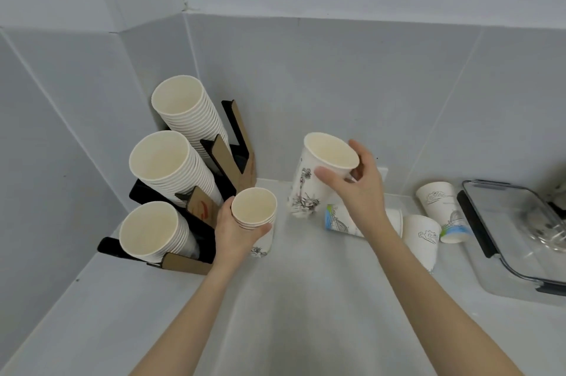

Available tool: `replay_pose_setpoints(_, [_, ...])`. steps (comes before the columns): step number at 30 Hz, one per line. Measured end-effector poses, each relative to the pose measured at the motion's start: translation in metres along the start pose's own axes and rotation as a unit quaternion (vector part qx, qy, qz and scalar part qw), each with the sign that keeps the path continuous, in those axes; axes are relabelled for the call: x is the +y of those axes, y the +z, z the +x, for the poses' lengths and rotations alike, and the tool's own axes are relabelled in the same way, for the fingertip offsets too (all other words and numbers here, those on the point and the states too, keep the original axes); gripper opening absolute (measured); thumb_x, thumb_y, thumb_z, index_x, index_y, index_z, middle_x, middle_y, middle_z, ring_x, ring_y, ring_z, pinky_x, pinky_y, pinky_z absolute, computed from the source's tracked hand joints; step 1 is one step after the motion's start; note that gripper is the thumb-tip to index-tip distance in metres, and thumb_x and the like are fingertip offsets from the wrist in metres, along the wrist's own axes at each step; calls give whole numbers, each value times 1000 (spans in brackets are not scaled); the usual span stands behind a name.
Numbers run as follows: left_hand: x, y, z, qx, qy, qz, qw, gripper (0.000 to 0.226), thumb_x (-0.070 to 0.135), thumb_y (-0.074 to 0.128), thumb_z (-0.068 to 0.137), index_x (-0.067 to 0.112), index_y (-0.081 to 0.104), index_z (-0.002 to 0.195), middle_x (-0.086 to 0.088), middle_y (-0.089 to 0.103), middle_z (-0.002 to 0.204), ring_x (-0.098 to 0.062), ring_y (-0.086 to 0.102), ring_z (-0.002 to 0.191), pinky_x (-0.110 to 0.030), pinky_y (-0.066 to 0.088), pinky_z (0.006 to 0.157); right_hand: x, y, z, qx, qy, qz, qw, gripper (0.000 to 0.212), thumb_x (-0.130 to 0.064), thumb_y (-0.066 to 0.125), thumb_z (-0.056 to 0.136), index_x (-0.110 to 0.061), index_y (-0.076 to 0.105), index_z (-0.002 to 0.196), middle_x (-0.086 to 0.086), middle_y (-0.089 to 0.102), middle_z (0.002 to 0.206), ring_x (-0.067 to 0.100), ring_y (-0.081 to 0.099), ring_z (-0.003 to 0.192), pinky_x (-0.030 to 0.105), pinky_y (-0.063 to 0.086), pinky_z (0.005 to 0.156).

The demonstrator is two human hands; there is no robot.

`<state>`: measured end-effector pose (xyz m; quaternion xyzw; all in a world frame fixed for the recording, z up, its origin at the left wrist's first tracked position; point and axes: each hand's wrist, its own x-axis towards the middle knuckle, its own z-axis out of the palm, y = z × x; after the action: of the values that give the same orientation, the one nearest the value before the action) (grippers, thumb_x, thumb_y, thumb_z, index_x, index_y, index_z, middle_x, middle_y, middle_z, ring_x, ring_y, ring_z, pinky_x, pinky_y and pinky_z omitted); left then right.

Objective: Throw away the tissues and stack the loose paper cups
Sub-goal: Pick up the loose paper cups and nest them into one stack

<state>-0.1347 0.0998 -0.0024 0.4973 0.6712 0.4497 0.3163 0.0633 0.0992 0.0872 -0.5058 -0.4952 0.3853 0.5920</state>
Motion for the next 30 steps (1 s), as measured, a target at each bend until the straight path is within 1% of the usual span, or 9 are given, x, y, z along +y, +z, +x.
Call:
replay_pose_setpoints(2, [0,0,-1,1,2,-16,1000,84,15,86,51,14,44,124,-8,51,130,-25,48,118,-39,42,98,-10,19,2,-11,-12,62,998,78,-12,80,67,-15,38,134,-4,52,125,5,54,111,4,48,82])
replay_pose_setpoints(6, [0,-3,-2,1,-9,-38,999,85,19,87,47,18,45,121,-7,55,126,-24,53,114,-44,46,96,6,59,4,-46,18,82,995,78,-20,82,60,-25,41,125,-6,55,121,13,54,116,25,48,95])
replay_pose_setpoints(10, [1,-3,-2,-3,-15,-43,999,85,23,87,46,20,45,119,-5,58,123,-23,56,111,-39,48,90,35,76,-9,-130,10,-112,985,79,-30,83,58,-28,39,124,-12,55,116,11,50,114,14,39,87])
replay_pose_setpoints(13, [2,-1,-1,6,1,-26,1000,80,20,84,52,16,45,122,-7,56,125,-24,53,115,-30,41,86,65,75,-21,-230,-17,-329,916,101,-66,60,60,-18,24,141,4,31,151,21,21,141,30,20,114])
replay_pose_setpoints(15, [3,1,-1,4,11,-18,1000,80,21,85,52,16,46,122,-7,56,125,-22,52,115,-29,41,88,76,66,-21,-258,16,-373,891,97,-74,47,67,-25,14,145,4,14,157,20,4,145,39,9,119])
replay_pose_setpoints(17, [6,2,0,-6,12,-20,1000,83,22,87,48,19,47,121,-5,56,125,-20,52,114,-33,44,93,72,51,-15,-255,56,-328,908,76,-62,46,81,-29,20,144,2,15,157,17,4,144,40,8,118])
replay_pose_setpoints(22, [21,22,-2,-43,14,-36,998,84,18,88,45,20,47,118,1,56,119,-18,53,110,-37,47,95,83,-19,5,-17,96,-292,952,41,-34,55,87,-11,52,122,9,51,131,24,46,120,36,39,97])
replay_pose_setpoints(25, [28,40,-7,-79,15,-64,995,84,15,88,45,22,47,117,6,54,113,-13,52,106,-31,45,92,103,-60,10,125,165,-406,890,46,-29,59,84,-5,47,121,17,48,130,36,41,119,42,37,95])
replay_pose_setpoints(30, [30,65,-18,-122,17,-94,988,83,13,89,43,22,49,115,8,57,108,-14,56,105,-32,49,90,119,-87,9,165,237,-460,840,61,-33,64,79,0,40,124,22,45,129,38,37,120,46,38,92])
